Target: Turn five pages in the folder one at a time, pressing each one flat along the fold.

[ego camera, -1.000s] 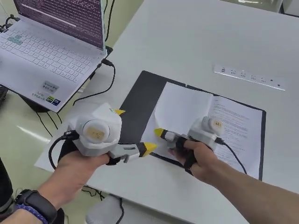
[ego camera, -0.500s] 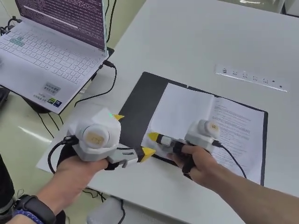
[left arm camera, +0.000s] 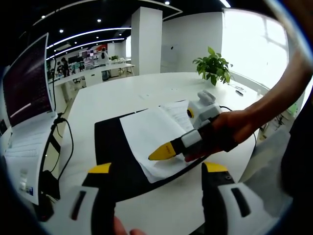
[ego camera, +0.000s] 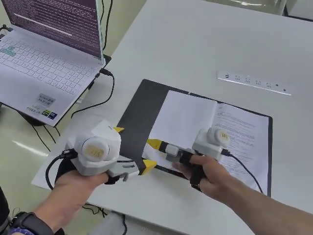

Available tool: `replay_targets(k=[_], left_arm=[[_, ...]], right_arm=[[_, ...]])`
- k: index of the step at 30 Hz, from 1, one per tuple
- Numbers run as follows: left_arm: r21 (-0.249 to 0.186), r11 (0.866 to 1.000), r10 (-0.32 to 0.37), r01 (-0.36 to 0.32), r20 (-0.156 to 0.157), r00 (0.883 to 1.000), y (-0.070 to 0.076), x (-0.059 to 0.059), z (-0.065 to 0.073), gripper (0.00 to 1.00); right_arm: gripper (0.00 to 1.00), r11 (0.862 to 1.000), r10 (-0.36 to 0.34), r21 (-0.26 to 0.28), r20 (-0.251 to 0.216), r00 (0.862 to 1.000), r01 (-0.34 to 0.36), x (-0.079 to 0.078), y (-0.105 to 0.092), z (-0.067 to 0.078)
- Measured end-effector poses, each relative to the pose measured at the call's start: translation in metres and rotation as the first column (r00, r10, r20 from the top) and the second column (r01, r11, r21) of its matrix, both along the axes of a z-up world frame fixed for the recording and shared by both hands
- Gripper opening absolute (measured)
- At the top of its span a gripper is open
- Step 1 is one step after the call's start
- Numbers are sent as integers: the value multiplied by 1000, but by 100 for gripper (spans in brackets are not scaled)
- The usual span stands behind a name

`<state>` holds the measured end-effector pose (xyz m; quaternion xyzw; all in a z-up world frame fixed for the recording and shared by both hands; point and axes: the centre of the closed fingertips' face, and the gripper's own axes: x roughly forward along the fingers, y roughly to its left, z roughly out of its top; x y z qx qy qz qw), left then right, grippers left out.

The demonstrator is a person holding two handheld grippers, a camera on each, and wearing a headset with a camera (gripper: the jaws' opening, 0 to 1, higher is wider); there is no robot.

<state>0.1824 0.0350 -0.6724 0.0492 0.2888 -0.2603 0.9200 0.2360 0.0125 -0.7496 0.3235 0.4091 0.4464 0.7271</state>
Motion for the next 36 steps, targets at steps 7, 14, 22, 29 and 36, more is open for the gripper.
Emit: replay_targets(k=[7,14,22,29,36], left_arm=[[-2,1000,1,-1,-5,1000,-2,8,-6,68],[-2,1000,-8,8,-9,1000,-8,22,-13,62],[-5,999,-43,43,-24,999,-22,36,-28,57],[-11,999,-53,53,-51,997,-30,44,-48,47],[-11,998,-55,54,-85,995,-33,42,-68,38]], right_arm=[[34,999,-16,-42,115,993,21,17,-26,17],[30,994,-31,-93,191,981,50,28,-59,25],[27,984,-83,-135,231,969,117,42,-95,26],[24,979,-119,-135,242,963,155,49,-116,31],[23,974,-134,-150,237,962,172,50,-128,25]])
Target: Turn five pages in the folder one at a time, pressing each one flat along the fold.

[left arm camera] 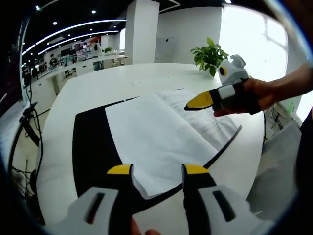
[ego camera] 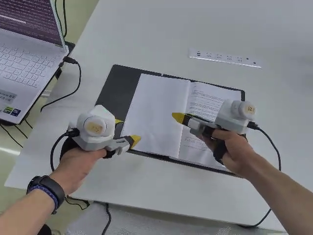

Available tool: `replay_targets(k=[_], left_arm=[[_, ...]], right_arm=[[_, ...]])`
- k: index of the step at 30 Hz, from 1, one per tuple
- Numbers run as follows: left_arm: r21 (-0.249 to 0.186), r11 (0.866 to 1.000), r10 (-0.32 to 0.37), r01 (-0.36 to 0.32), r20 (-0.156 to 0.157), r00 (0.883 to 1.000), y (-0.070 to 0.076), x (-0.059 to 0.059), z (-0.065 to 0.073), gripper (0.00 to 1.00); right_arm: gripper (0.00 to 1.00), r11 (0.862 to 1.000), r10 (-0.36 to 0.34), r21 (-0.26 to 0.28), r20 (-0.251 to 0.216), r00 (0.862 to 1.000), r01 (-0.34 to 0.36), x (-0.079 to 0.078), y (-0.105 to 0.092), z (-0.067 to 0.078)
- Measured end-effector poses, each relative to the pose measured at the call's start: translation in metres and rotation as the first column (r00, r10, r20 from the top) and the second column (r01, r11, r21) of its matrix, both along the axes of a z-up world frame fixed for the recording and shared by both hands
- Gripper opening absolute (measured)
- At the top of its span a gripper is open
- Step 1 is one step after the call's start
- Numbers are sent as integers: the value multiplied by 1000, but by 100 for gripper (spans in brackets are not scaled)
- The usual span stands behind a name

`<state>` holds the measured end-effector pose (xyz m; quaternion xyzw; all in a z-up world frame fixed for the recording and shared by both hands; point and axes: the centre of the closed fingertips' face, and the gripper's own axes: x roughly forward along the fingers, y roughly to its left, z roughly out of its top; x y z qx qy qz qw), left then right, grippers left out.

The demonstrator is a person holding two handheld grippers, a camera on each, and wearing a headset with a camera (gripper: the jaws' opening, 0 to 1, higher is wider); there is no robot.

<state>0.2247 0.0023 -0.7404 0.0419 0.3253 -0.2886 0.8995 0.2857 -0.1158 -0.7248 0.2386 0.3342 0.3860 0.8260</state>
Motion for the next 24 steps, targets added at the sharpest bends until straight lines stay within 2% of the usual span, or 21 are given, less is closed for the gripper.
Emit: replay_targets(k=[7,11,14,18,22,23,24], left_arm=[[0,1000,19,-19,-23,1000,1,3,-14,28],[10,999,35,-35,-41,999,4,3,-23,21],[35,999,37,-35,-57,998,7,1,-33,17],[42,998,42,-39,-72,997,9,-3,-36,14],[68,996,59,-53,-80,995,14,-7,-42,9],[84,995,61,-54,-76,995,16,-8,-45,8],[98,994,60,-57,-23,998,18,-2,-41,5]], right_arm=[[21,1000,-10,8,-26,1000,11,-4,-3,-7],[21,1000,-2,14,-21,1000,3,-3,-1,-7],[21,1000,10,16,-16,1000,-10,-4,-1,-6],[21,1000,17,10,-17,1000,-17,-4,-3,-9],[20,1000,18,9,-12,1000,-18,-1,-5,-9],[20,1000,18,10,-11,1000,-18,-1,-5,-9],[20,1000,18,10,-11,1000,-18,0,-5,-9]])
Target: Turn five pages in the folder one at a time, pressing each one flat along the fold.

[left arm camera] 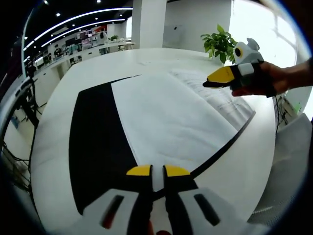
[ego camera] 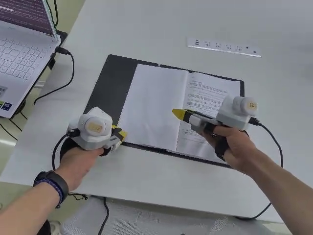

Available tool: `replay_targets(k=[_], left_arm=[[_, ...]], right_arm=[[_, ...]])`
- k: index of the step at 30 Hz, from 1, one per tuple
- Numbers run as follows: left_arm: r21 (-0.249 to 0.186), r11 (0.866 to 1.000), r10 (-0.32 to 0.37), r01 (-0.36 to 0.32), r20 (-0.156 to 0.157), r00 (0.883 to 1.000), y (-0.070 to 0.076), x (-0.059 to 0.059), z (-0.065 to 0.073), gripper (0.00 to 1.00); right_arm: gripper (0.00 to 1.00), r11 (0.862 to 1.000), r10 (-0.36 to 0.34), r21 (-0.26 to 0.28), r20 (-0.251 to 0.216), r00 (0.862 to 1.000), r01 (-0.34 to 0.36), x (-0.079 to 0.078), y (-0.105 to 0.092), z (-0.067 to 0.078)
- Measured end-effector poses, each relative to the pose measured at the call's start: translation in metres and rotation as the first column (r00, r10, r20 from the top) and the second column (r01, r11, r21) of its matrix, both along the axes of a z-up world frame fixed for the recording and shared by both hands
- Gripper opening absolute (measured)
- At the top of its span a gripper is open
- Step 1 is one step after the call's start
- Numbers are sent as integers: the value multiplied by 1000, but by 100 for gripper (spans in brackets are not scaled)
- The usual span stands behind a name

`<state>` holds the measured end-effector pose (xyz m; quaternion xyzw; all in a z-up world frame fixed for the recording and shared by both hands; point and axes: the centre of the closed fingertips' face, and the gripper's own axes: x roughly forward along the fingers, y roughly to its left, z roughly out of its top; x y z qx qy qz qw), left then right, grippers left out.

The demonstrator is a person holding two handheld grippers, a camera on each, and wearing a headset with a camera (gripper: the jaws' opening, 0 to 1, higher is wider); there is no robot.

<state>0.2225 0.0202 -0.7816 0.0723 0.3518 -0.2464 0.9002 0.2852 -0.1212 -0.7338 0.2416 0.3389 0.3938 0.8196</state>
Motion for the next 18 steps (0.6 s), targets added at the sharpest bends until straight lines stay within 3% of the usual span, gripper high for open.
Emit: replay_targets(k=[2,7,15,18], left_arm=[[40,999,-6,6,0,1000,3,-1,-2,0],[47,999,-10,10,5,1000,3,-1,-3,0],[33,999,1,-1,7,1000,7,2,-7,0],[13,1000,20,-20,-7,1000,8,2,-8,0]], right_arm=[[20,1000,-2,0,1,1000,2,2,-1,-1],[19,1000,4,-5,4,1000,-4,3,0,0],[16,1000,6,-16,15,1000,-6,10,2,4],[14,1000,-3,-20,18,1000,3,18,1,2]])
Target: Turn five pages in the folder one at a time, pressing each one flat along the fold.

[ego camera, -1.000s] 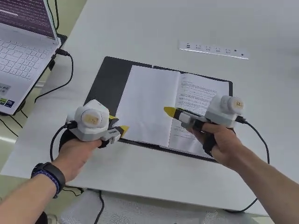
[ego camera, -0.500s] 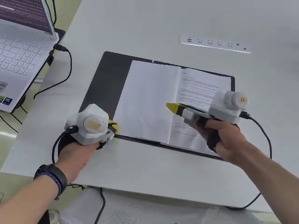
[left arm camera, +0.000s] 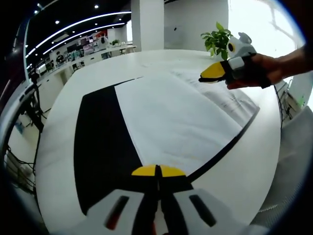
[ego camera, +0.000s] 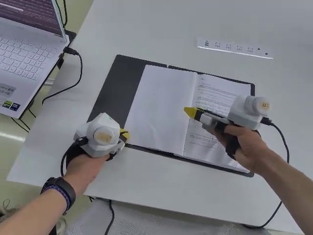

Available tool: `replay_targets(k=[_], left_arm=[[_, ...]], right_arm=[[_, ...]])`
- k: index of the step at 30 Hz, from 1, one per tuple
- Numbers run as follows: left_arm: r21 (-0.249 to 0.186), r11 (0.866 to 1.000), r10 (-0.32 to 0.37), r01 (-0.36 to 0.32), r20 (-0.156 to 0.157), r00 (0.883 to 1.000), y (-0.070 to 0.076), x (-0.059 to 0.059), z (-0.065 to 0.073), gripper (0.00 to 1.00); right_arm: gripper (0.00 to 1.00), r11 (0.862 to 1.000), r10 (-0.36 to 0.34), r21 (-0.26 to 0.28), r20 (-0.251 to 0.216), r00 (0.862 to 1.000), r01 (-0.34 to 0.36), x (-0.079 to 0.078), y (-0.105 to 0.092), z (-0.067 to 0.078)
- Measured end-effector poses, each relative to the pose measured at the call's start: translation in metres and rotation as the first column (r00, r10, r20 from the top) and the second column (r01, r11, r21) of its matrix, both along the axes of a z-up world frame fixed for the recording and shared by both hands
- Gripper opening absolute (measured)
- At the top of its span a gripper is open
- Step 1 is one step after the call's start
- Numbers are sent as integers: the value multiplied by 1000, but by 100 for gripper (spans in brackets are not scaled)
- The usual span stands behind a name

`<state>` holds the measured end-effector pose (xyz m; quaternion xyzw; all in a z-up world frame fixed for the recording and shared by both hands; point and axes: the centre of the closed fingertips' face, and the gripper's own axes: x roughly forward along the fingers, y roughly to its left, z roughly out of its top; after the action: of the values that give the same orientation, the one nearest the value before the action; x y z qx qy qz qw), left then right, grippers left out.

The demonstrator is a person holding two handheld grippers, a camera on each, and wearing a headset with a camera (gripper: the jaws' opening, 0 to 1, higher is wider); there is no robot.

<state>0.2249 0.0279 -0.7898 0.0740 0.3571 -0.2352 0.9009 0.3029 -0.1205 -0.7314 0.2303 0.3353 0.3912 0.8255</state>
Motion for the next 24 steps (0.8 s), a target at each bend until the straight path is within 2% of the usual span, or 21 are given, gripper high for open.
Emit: replay_targets(k=[6,13,17,19,24], left_arm=[[4,1000,17,-17,4,1000,-1,-1,-1,0],[3,1000,28,-28,3,1000,0,1,-2,0],[2,1000,18,-18,-2,1000,0,1,-2,0],[2,1000,20,-20,-2,1000,0,1,-2,0],[0,1000,30,-30,-1,1000,0,1,-2,0]], right_arm=[[10,1000,-24,0,-3,1000,24,10,0,-4],[3,997,-83,5,-1,997,83,33,-6,-13],[0,997,-77,-12,-3,997,77,36,-5,-21],[0,997,-65,-47,-9,998,64,35,-6,-30],[0,998,-56,-35,-2,998,56,34,-6,-30]])
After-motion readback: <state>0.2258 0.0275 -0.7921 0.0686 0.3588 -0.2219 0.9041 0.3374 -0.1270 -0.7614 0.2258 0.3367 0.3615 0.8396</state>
